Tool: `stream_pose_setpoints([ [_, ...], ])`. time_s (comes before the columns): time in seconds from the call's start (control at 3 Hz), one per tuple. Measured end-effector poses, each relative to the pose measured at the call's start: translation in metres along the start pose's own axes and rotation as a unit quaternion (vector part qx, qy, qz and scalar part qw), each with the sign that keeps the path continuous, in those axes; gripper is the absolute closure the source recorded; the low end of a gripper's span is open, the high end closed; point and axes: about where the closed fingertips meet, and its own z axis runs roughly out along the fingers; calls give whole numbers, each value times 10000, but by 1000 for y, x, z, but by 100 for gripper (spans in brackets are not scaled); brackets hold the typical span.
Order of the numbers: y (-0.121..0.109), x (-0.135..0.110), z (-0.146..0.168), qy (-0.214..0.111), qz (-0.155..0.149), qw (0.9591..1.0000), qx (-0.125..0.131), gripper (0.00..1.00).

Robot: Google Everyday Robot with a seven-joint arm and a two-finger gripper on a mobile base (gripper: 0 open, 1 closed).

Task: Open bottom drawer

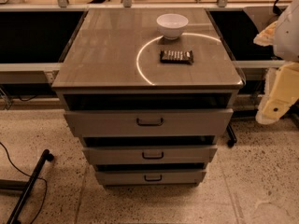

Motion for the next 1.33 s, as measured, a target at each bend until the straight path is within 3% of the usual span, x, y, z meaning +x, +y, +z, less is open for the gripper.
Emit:
stream_pose_setpoints([
  [0.33, 0, 0, 0, -2, -1, 10000, -1, 0],
  [0.67, 10, 1, 20, -181, -85, 9997, -129, 0],
  [1.0, 35, -6, 57, -436, -299, 9980, -333, 0],
  [1.33, 82, -14, 122, -634, -496, 9931, -850, 0],
])
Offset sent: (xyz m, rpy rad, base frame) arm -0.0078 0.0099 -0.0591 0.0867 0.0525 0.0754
